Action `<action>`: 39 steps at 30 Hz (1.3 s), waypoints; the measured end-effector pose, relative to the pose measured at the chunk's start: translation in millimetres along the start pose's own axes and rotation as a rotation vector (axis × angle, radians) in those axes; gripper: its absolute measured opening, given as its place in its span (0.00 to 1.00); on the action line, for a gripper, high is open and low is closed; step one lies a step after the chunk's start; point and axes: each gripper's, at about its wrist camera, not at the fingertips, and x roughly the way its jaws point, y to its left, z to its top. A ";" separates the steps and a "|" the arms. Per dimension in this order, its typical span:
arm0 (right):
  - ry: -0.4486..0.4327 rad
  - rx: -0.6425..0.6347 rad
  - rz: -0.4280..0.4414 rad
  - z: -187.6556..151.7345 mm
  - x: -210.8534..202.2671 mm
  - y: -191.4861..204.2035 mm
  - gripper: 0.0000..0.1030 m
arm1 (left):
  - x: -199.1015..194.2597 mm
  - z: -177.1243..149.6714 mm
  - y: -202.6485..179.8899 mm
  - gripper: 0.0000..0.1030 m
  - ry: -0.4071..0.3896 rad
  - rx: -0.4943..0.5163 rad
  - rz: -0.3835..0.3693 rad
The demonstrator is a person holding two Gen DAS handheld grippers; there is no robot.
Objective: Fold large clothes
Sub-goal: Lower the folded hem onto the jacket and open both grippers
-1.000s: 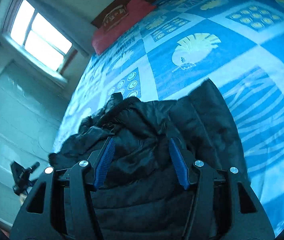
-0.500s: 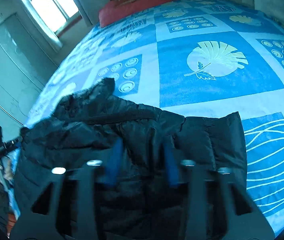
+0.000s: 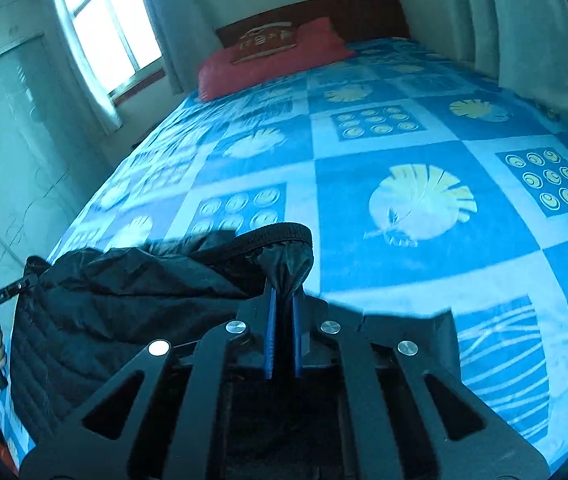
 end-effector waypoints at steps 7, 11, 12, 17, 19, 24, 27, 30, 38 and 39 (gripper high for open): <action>0.092 0.016 -0.093 -7.5 63.6 -12.7 0.06 | 65.8 -3.7 5.7 0.13 0.073 -0.038 0.098; 0.132 0.039 -0.108 -18.8 85.9 -23.3 0.09 | 85.6 -14.6 10.5 0.15 0.092 -0.041 0.114; 0.135 0.052 -0.107 -22.5 91.0 -26.7 0.10 | 90.7 -18.0 14.1 0.16 0.092 -0.054 0.105; 0.124 0.076 -0.098 -29.1 99.3 -31.8 0.12 | 99.4 -27.3 23.8 0.20 0.064 -0.113 0.068; 0.118 0.099 -0.079 -30.3 101.1 -36.3 0.12 | 102.3 -29.5 28.9 0.22 0.054 -0.143 0.046; 0.123 0.094 -0.088 -26.6 98.1 -33.3 0.12 | 102.8 -26.2 29.3 0.24 0.075 -0.144 0.045; 0.131 0.122 -0.069 -22.4 89.4 -37.1 0.26 | 92.5 -21.1 32.5 0.38 0.087 -0.155 0.054; 0.084 0.141 -0.089 -17.4 68.7 -39.7 0.41 | 71.9 -15.5 40.3 0.56 0.066 -0.181 0.079; 0.002 0.071 -0.093 -1.5 34.7 13.2 0.45 | 16.3 6.2 21.6 0.64 -0.051 -0.225 0.054; -0.002 0.039 -0.067 -1.4 35.7 31.6 0.45 | 13.6 9.0 10.3 0.64 -0.066 -0.197 0.057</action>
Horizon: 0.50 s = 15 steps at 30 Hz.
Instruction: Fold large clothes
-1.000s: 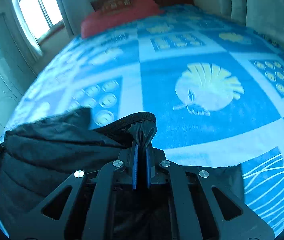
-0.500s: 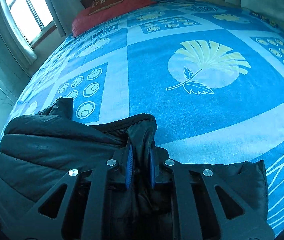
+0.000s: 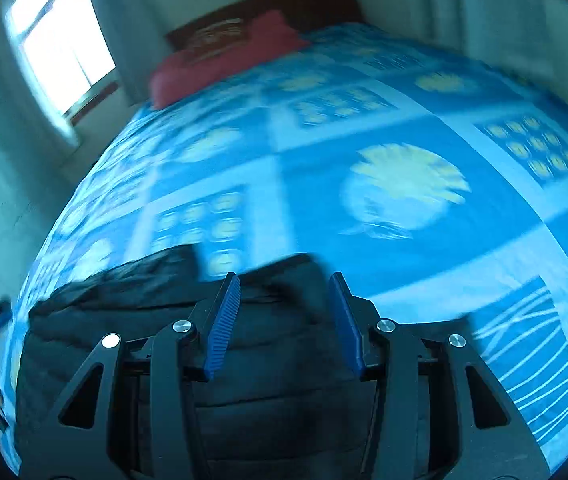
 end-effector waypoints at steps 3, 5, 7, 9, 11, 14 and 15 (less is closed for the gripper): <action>0.025 -0.039 0.090 -1.2 8.7 36.9 0.45 | -3.7 -2.1 -37.6 0.64 -0.002 0.041 -0.051; 0.041 -0.063 0.098 -3.7 17.8 54.7 0.45 | -2.3 -9.4 -61.5 0.64 0.017 0.079 -0.091; 0.062 -0.076 0.094 -9.1 31.3 70.2 0.45 | 4.4 -23.3 -87.8 0.64 0.034 0.109 -0.136; 0.074 -0.098 0.069 -14.9 44.0 80.5 0.45 | 19.6 -33.8 -103.2 0.64 0.071 0.094 -0.161; 0.083 -0.125 0.039 -22.7 51.5 85.7 0.45 | 42.7 -43.2 -112.3 0.64 0.106 0.060 -0.149; 0.119 -0.153 0.010 -32.5 69.7 86.3 0.46 | 74.1 -56.4 -113.2 0.64 0.153 0.033 -0.115; 0.130 -0.158 0.003 -34.9 75.5 85.5 0.46 | 77.4 -59.4 -113.3 0.64 0.155 0.035 -0.108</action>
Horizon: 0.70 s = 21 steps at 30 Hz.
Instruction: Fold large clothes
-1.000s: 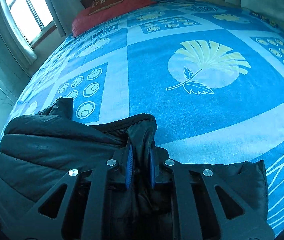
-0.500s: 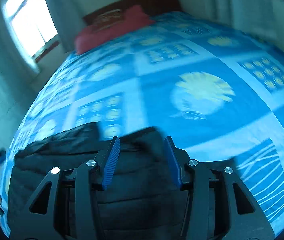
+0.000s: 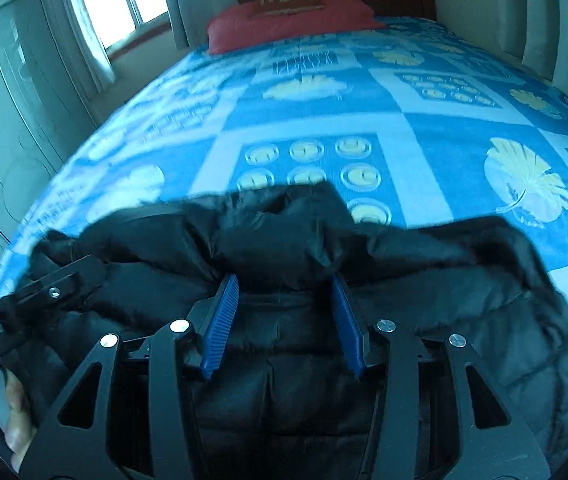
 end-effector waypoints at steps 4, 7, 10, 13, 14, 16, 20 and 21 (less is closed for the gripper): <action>-0.002 -0.040 -0.048 -6.8 11.4 6.0 0.46 | 17.9 -11.2 -6.5 0.65 -0.004 0.072 0.078; -0.001 -0.047 -0.057 -7.2 12.4 6.6 0.47 | 24.5 -14.0 -11.7 0.66 0.004 0.114 0.132; -0.002 -0.031 -0.029 -5.5 -4.9 2.8 0.46 | 8.6 -12.0 -10.4 0.65 0.016 0.107 0.124; -0.035 -0.031 -0.029 -10.1 -32.0 -5.5 0.47 | -30.2 -16.8 -1.5 0.65 -0.014 0.079 0.088; -0.046 -0.029 -0.049 -14.9 -40.1 -10.8 0.48 | -43.3 -20.1 2.5 0.65 -0.042 0.084 0.088; -0.025 -0.021 -0.082 -22.0 -38.2 -20.0 0.49 | -57.7 -26.8 12.4 0.66 -0.078 0.099 0.123; 0.029 0.015 -0.064 -29.9 -16.9 -29.7 0.50 | -34.0 -33.4 39.6 0.65 0.000 0.047 0.120; 0.036 0.008 -0.074 -28.7 -15.8 -27.7 0.50 | -30.0 -33.4 37.2 0.66 0.005 0.063 0.135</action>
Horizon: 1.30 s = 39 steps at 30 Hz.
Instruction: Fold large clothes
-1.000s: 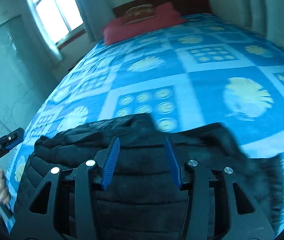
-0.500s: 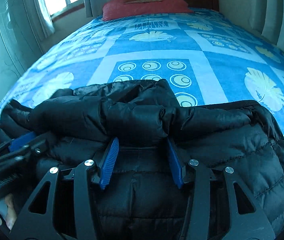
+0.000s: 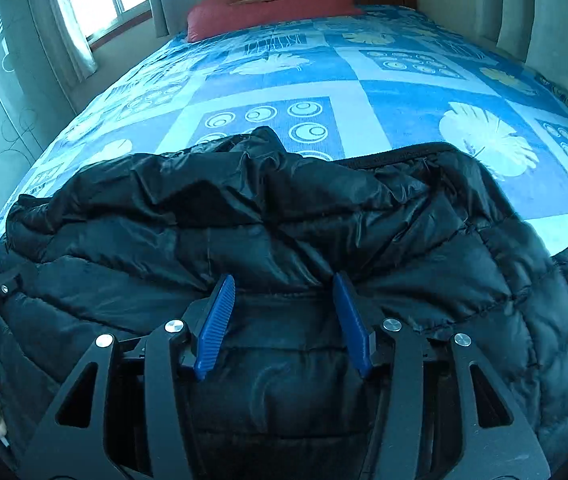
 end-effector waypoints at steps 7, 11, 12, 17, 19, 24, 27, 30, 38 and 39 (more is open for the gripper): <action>-0.027 0.017 0.005 -11.3 -51.7 -16.7 0.53 | -37.9 -10.4 5.1 0.66 -0.017 0.004 -0.008; -0.065 0.069 -0.036 -36.0 -97.0 -50.5 0.62 | -84.7 -36.6 33.3 0.66 -0.071 -0.075 -0.026; -0.072 0.082 -0.060 -47.8 -110.1 -61.7 0.64 | -94.8 -43.7 41.3 0.66 -0.079 -0.095 -0.024; -0.077 0.156 -0.149 -87.0 -143.8 -106.6 0.68 | -140.1 -87.2 84.7 0.66 -0.124 -0.209 0.014; -0.060 0.226 -0.145 -105.8 -152.3 -127.4 0.71 | -156.1 -107.4 103.1 0.73 -0.138 -0.261 0.045; -0.020 0.345 -0.079 -137.0 -153.4 -152.8 0.71 | -166.6 -146.8 141.6 0.76 -0.104 -0.434 -0.007; -0.011 0.413 -0.030 -148.8 -149.9 -155.4 0.76 | -156.2 -157.7 145.7 0.76 -0.066 -0.507 -0.102; 0.003 0.464 0.024 -153.7 -140.7 -154.5 0.76 | -145.2 -157.8 142.5 0.79 -0.057 -0.554 -0.164; -0.063 0.522 0.109 -156.6 -137.0 -153.0 0.38 | -123.6 -158.8 141.3 0.36 -0.076 -0.697 -0.200; -0.074 0.517 0.120 -156.2 -140.0 -152.0 0.32 | -127.9 -155.7 134.3 0.30 -0.091 -0.654 -0.182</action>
